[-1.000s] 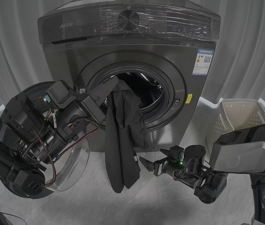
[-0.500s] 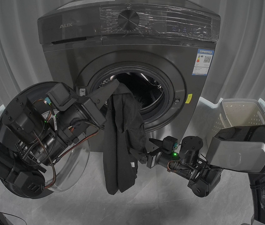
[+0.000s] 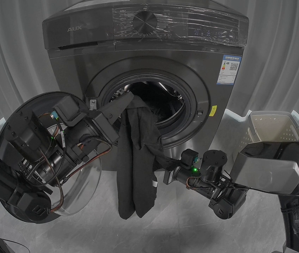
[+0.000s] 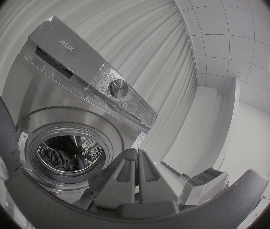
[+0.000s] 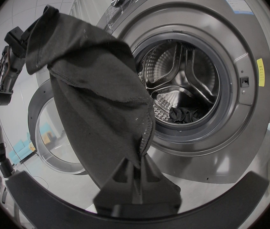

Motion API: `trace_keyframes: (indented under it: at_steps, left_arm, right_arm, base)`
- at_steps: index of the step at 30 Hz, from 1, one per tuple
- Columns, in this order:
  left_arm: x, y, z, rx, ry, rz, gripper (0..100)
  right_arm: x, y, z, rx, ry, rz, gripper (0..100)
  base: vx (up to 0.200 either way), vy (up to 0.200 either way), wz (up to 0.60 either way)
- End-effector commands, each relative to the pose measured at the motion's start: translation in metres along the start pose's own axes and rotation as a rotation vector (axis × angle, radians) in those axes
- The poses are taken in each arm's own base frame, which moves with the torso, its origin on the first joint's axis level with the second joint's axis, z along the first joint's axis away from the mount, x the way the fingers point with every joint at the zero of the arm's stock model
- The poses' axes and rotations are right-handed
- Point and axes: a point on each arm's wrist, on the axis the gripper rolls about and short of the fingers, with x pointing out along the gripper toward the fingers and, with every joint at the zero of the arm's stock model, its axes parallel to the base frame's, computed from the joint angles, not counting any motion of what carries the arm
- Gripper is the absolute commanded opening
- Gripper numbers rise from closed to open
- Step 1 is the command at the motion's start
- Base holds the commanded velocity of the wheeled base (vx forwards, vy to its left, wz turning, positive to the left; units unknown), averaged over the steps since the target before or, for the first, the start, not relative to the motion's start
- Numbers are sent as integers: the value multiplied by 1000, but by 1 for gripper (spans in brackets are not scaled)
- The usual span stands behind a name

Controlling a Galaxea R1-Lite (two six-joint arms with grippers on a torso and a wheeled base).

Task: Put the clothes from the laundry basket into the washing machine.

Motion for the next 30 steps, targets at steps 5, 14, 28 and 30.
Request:
trace_keyframes:
  at_steps: [5, 14, 28, 30]
  left_arm:
    - [-5, 40, -20, 33, 72, 128, 0]
    - [-22, 43, -35, 27, 167, 139, 100]
    - [-41, 38, -64, 97, 326, 100, 100]
    - [-39, 41, -69, 144, 339, 101, 100]
  right_arm:
    - [-29, 13, 38, 5, -44, -54, 0]
    - [-39, 14, 41, 2, -32, -74, 0]
    - [-38, 4, 39, -6, -27, -102, 0]
    - [-38, 4, 40, -6, -32, -103, 0]
  base:
    - [0, 0, 0]
    - [0, 0, 0]
    - [0, 0, 0]
    - [0, 0, 0]
